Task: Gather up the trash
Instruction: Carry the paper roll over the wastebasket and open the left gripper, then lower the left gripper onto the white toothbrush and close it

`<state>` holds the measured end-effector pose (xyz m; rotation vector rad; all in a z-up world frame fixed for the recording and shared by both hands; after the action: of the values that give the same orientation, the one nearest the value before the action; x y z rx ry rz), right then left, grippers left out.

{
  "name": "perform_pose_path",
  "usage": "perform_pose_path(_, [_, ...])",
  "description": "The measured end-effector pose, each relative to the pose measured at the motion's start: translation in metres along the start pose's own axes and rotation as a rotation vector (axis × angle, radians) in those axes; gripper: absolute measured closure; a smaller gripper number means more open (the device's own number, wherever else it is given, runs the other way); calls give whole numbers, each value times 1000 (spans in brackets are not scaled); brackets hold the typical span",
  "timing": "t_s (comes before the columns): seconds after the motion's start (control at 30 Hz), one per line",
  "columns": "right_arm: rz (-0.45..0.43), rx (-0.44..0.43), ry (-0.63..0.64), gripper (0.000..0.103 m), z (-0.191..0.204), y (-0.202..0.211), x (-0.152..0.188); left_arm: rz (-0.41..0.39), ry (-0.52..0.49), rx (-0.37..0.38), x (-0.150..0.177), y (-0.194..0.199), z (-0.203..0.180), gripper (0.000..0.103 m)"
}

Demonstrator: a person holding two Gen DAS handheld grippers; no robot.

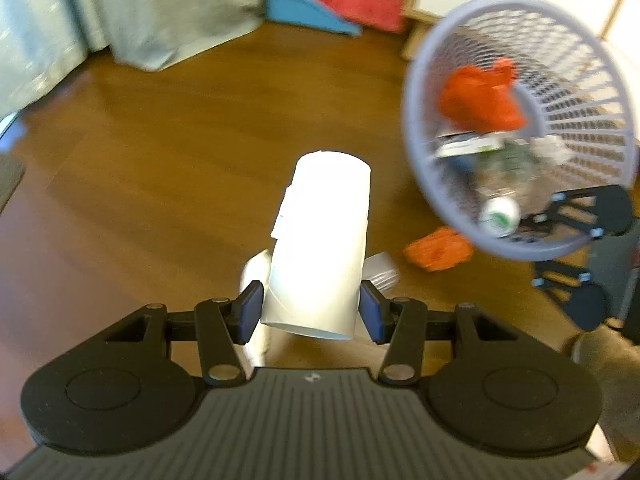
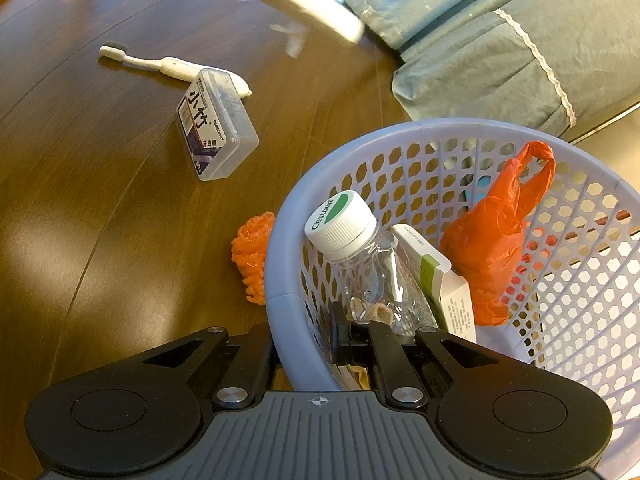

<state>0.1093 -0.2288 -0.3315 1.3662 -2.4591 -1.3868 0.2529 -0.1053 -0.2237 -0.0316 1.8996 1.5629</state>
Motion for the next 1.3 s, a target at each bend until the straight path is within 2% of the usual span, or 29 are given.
perform_pose_path(0.37, [-2, 0, -13, 98, -2, 0, -1, -47, -127, 190, -52, 26, -76, 57])
perform_pose_path(0.57, [-5, 0, -14, 98, -2, 0, -2, -60, -162, 308, -106, -2, -140, 56])
perform_pose_path(0.6, [-5, -1, -15, 98, -2, 0, -1, -61, -150, 332, -113, -8, -148, 55])
perform_pose_path(0.63, [-5, -1, -17, 98, -3, 0, -1, -72, -141, 345, -121, -13, -156, 46])
perform_pose_path(0.67, [-6, -1, -21, 98, -4, 0, -1, -91, -144, 344, -125, -14, -160, 43])
perform_pose_path(0.77, [-10, -1, -29, 98, -5, 1, -1, -156, -111, 315, -128, -5, -150, 43])
perform_pose_path(0.83, [-12, -1, -32, 98, -6, 1, -1, -172, -60, 283, -120, 1, -126, 43])
perform_pose_path(0.9, [-14, 0, -37, 98, -6, 2, -1, -168, -13, 215, -105, 5, -93, 43])
perform_pose_path(1.07, [-14, 0, -42, 98, -7, 2, -1, -77, 83, 14, -47, 4, -1, 43])
perform_pose_path(1.2, [-12, 1, -35, 98, -6, 2, -1, -1, 107, -76, 6, -2, 43, 43])
perform_pose_path(1.3, [-11, 1, -30, 98, -6, 2, 0, 39, 120, -119, 41, -12, 61, 43])
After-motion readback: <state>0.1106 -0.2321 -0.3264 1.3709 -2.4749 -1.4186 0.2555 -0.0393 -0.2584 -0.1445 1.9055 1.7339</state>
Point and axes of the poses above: each gripper's, at about its wrist camera, not at the fingertips, and y roughly against the way its jaws point, z to its left, x to its underside, the point moved 8 cm from there along -y, roughly the way its jaws point, and after that the axes turned 1 degree about -y, right-handed, at the moved point
